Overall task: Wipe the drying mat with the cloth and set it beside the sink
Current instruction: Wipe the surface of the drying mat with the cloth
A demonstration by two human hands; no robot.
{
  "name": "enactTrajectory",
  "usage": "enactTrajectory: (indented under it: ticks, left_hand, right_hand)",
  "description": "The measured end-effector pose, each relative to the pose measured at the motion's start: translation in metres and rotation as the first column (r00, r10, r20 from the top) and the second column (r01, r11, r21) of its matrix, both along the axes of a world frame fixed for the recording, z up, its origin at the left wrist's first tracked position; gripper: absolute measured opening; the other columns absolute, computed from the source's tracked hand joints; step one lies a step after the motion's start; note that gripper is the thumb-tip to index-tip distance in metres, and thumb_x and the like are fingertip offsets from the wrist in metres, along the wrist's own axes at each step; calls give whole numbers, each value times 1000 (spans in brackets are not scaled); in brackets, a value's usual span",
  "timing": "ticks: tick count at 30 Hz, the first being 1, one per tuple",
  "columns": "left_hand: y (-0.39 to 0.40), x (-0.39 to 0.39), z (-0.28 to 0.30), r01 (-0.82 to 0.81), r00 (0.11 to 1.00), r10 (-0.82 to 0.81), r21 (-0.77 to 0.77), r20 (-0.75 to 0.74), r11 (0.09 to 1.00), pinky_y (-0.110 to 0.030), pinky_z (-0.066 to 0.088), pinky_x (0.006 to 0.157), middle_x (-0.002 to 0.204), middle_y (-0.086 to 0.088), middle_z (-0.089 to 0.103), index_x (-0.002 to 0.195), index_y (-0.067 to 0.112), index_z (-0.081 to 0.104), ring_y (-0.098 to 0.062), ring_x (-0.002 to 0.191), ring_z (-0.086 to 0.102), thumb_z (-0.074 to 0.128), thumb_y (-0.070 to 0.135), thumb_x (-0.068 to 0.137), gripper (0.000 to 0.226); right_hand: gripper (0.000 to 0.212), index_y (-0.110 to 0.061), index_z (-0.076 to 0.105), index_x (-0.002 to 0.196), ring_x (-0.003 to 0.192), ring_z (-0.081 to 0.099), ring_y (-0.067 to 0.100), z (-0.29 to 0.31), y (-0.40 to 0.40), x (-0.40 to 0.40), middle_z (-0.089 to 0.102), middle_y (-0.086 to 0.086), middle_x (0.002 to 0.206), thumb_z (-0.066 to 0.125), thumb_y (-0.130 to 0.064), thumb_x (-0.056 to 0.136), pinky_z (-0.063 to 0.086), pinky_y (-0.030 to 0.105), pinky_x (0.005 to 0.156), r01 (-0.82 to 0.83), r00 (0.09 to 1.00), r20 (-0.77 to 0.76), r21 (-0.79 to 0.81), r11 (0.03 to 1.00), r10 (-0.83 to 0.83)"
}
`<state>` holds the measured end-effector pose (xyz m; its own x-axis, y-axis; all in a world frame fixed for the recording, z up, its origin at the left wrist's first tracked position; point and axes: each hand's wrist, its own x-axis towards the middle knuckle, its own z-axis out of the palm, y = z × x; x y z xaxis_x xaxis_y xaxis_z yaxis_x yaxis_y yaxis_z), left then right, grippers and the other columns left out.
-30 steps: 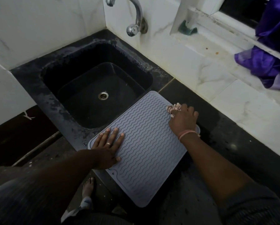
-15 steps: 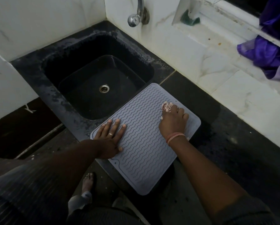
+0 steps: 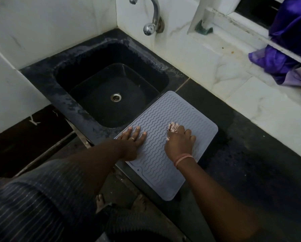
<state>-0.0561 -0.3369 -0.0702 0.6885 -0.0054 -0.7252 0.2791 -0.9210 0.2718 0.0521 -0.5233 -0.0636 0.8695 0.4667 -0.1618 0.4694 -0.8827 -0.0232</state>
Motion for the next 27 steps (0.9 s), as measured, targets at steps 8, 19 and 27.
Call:
enactTrajectory:
  ticks: [8,19,27]
  left_hand:
    - [-2,-4,4,41,986,-59,117,153,992,-50,5,126,170,-4,-24,162,31,-17,-33,156,-17,60,9,98,103]
    - [4,-6,-12,56,970,-85,133,229,990,-47,9,127,171,-5,-19,163,29,-13,-34,158,-12,57,8,99,97]
    - [10,-6,-19,56,964,-77,89,255,994,-46,14,128,172,-5,-16,165,29,-7,-33,158,-10,62,15,99,96]
  right_hand:
    - [38,-30,66,130,121,40,31,5,17,-40,47,6,134,60,-30,92,31,49,104,178,977,-126,36,983,-172]
    - [37,-28,66,129,122,40,34,7,25,-102,46,8,136,55,-28,93,33,51,103,109,988,-108,-54,993,-114]
    - [36,-24,67,126,120,41,33,5,28,-147,49,7,134,59,-26,91,32,49,101,97,986,-132,-25,995,-100]
